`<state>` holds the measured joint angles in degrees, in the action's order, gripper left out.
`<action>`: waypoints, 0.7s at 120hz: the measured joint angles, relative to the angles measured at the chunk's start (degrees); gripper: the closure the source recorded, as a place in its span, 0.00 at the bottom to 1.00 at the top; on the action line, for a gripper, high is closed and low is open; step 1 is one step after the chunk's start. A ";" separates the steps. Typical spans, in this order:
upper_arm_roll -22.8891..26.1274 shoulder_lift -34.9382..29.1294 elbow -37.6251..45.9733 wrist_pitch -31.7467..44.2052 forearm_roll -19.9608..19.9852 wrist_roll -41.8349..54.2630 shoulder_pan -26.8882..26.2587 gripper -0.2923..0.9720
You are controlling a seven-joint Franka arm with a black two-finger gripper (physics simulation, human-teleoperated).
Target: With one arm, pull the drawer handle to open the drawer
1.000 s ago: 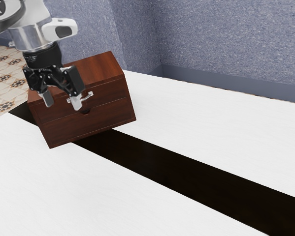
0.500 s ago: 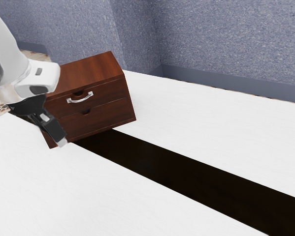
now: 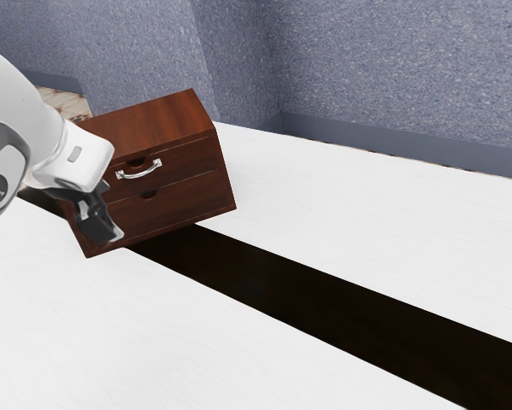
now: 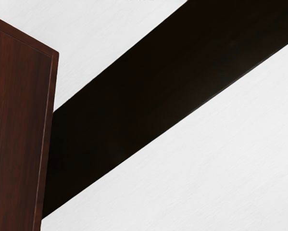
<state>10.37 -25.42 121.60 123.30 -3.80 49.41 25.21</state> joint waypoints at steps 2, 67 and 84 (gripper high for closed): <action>0.00 0.66 -0.43 0.34 -0.02 0.62 0.05 0.23; 0.26 13.00 -8.48 4.30 -12.97 7.15 2.89 0.23; 0.52 14.47 -8.44 7.88 -13.54 6.08 3.41 0.23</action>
<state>10.89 -10.95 113.16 131.18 -17.34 55.49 28.61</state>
